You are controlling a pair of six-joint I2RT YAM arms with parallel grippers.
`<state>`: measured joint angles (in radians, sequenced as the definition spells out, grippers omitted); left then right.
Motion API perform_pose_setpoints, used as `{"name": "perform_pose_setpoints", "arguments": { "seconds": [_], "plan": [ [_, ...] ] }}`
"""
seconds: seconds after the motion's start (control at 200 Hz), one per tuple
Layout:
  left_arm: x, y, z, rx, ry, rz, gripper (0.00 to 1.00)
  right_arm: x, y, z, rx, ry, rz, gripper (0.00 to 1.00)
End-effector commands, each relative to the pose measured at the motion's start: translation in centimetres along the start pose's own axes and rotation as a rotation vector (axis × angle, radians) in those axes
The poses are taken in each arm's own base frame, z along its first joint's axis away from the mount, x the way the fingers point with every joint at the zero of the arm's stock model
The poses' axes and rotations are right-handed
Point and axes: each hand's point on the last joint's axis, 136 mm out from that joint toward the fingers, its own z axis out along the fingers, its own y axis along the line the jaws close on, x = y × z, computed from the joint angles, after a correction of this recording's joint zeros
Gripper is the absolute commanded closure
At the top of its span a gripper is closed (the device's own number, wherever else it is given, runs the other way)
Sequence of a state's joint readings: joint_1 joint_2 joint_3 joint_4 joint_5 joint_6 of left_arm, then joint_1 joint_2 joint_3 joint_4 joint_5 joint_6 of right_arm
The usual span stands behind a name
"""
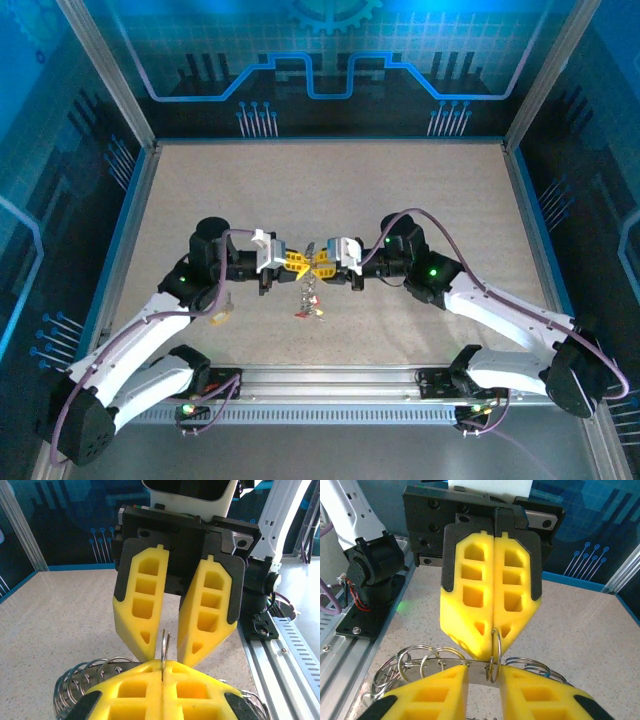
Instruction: Put the keys on the keyring
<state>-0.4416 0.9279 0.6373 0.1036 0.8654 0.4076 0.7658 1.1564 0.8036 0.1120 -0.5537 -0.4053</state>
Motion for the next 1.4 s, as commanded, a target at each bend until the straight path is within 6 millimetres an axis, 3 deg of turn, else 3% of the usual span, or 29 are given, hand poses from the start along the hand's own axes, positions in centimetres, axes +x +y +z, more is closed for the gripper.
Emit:
{"name": "perform_pose_setpoints", "arguments": {
  "seconds": [0.0,0.115,0.42,0.52,0.6,0.66,0.74,1.061,1.396],
  "plan": [
    [-1.6,-0.8,-0.1,0.045,-0.054,0.047,1.0,-0.9,-0.3,-0.3,0.012,-0.038,-0.009,0.82],
    [-1.5,-0.7,-0.1,0.046,-0.05,0.048,1.0,-1.0,-0.4,-0.3,0.012,-0.039,-0.008,0.88],
    [-1.3,-0.7,0.0,0.046,-0.041,0.038,1.0,-1.2,-0.4,-0.3,0.012,-0.05,-0.01,0.85],
    [-1.2,-0.5,0.0,0.042,-0.039,0.04,1.0,-1.3,-0.3,-0.3,0.006,-0.051,-0.013,1.0],
    [-1.1,-0.5,0.0,0.038,-0.032,0.033,1.0,-1.3,-0.3,-0.3,0.004,-0.05,-0.012,1.0],
    [-1.0,-0.2,0.1,0.024,-0.023,0.023,0.77,-1.2,-0.3,-0.3,0.003,-0.045,-0.012,1.0],
    [-0.7,-0.2,0.1,0.021,-0.013,0.027,0.67,-1.0,-0.3,-0.3,0.001,-0.021,-0.019,1.0],
    [-0.1,0.0,0.3,0.026,0.026,0.012,0.8,-1.0,-0.5,-0.5,0.013,-0.004,-0.022,1.0],
    [0.3,0.2,0.3,0.019,0.044,0.015,0.78,-1.1,-0.4,-0.2,-0.002,0.005,-0.02,1.0]
  ]
}}
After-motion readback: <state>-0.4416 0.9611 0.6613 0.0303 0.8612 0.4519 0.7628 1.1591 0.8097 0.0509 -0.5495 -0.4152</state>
